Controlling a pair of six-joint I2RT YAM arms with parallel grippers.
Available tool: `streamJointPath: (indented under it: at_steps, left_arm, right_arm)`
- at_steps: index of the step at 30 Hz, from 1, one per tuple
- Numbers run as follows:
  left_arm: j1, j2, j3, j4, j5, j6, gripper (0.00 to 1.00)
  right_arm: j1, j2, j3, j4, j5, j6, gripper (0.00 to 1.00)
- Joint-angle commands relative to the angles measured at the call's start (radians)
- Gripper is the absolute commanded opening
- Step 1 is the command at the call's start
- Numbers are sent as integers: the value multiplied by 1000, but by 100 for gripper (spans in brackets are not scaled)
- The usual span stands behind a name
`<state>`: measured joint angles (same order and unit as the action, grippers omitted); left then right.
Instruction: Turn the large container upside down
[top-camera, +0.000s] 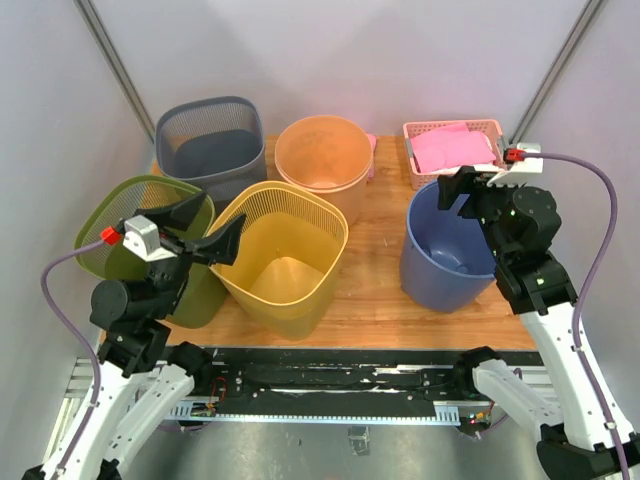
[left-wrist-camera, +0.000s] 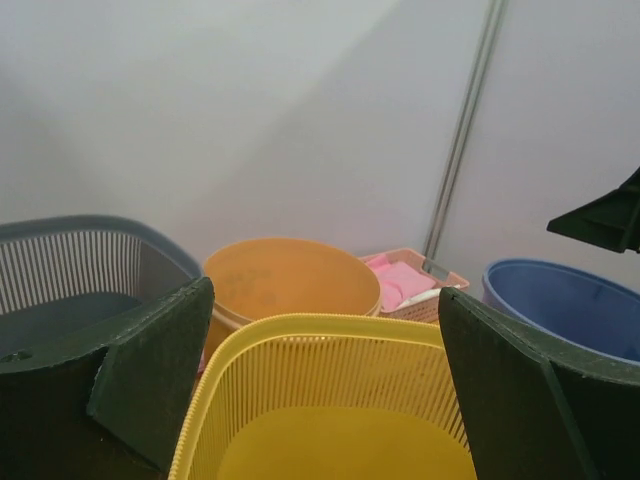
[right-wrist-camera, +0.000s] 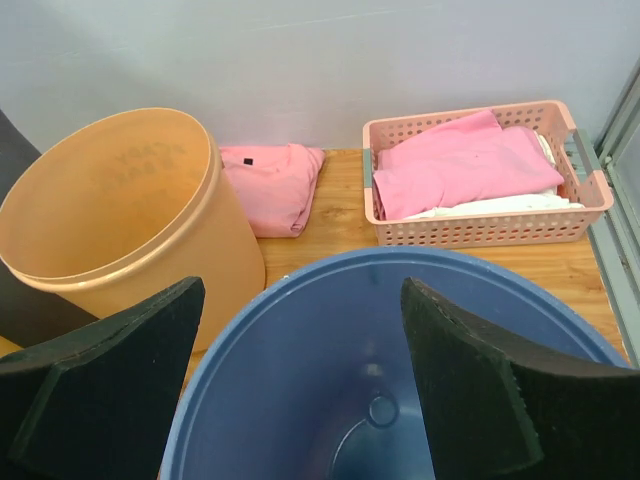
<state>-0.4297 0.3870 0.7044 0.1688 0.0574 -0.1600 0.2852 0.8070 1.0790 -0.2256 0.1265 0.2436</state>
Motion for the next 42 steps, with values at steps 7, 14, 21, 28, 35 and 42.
streamJointPath:
  at_steps: [7, 14, 21, 28, 35, 42]
  left_arm:
    - [-9, 210, 202, -63, 46, -8, 99]
    - [-21, 446, 396, -171, 150, -92, 99]
    - [-202, 602, 470, -247, 107, -58, 99]
    - [-216, 684, 527, -231, 159, -92, 99]
    - [-221, 733, 596, -262, 171, -99, 99]
    - [-223, 723, 560, -230, 168, -134, 99]
  right_arm:
    - [-12, 14, 19, -71, 25, -7, 82]
    - [-12, 93, 166, -343, -111, -83, 82]
    - [-2, 123, 201, -548, -186, -103, 82]
    - [123, 146, 193, -648, -186, -161, 75]
    - [231, 168, 192, -662, -176, -167, 67]
    - [241, 115, 220, -686, -63, -131, 71]
